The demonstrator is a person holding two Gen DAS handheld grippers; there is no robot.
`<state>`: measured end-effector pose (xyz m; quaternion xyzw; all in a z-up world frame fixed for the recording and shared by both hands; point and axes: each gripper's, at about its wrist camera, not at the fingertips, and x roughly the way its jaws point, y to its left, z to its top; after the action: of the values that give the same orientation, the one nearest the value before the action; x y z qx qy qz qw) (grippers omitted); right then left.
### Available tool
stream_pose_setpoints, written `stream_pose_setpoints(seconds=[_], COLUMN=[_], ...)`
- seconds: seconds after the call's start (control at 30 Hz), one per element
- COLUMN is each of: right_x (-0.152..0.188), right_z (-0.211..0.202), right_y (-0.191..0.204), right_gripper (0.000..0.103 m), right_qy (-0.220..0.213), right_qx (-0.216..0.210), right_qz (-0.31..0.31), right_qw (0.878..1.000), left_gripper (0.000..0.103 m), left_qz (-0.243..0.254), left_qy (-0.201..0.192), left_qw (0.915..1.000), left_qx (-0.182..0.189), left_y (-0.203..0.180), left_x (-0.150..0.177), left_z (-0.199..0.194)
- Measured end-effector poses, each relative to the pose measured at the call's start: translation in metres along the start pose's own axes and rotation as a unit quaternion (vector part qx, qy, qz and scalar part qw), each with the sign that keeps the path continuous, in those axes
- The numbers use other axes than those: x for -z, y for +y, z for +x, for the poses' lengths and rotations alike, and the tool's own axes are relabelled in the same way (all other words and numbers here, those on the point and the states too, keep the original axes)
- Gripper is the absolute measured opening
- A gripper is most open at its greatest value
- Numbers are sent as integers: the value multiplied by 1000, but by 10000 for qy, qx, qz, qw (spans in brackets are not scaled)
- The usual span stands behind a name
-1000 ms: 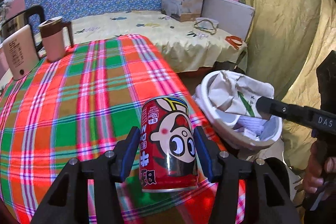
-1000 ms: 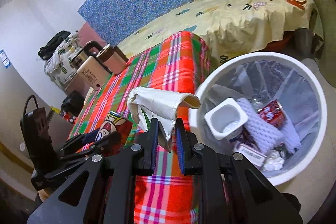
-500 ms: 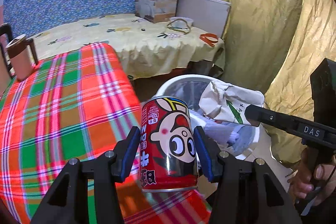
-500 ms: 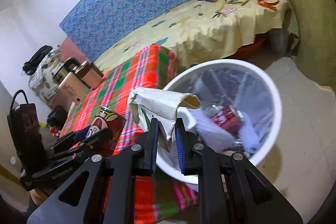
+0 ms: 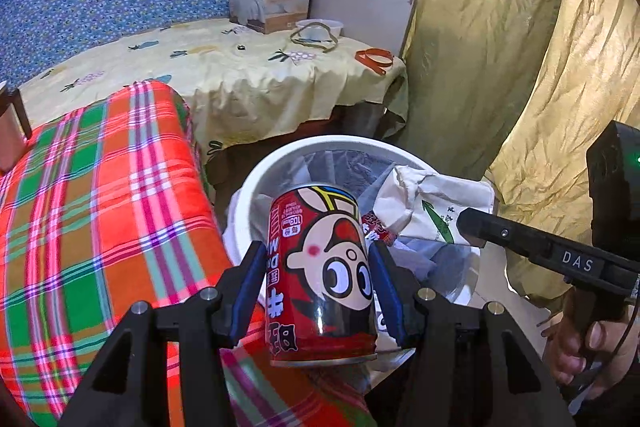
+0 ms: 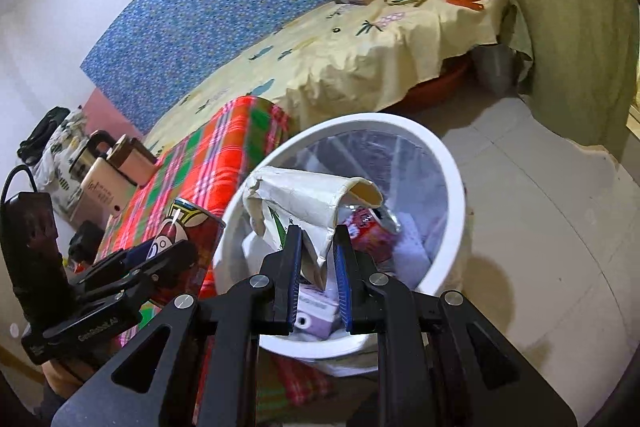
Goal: Collect trash
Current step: 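Open both grippers to drop the red can and tissue into the bin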
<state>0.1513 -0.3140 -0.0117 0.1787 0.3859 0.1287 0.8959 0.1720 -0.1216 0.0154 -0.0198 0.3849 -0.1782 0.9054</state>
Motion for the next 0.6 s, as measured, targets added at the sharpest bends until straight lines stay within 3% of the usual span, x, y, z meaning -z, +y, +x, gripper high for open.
stream_pose_setpoints(seconds=[0.6], right_x=[-5], right_z=[18], right_y=[-11], right_gripper=[22], right_qy=[294], right_qx=[147], right_qz=[-77], right_qw=[9994], left_gripper=[55], left_qz=[109], left_qy=[221], left_qw=[9996], left_qx=[108], left_y=[-12], left_x=[-14], left_z=[41])
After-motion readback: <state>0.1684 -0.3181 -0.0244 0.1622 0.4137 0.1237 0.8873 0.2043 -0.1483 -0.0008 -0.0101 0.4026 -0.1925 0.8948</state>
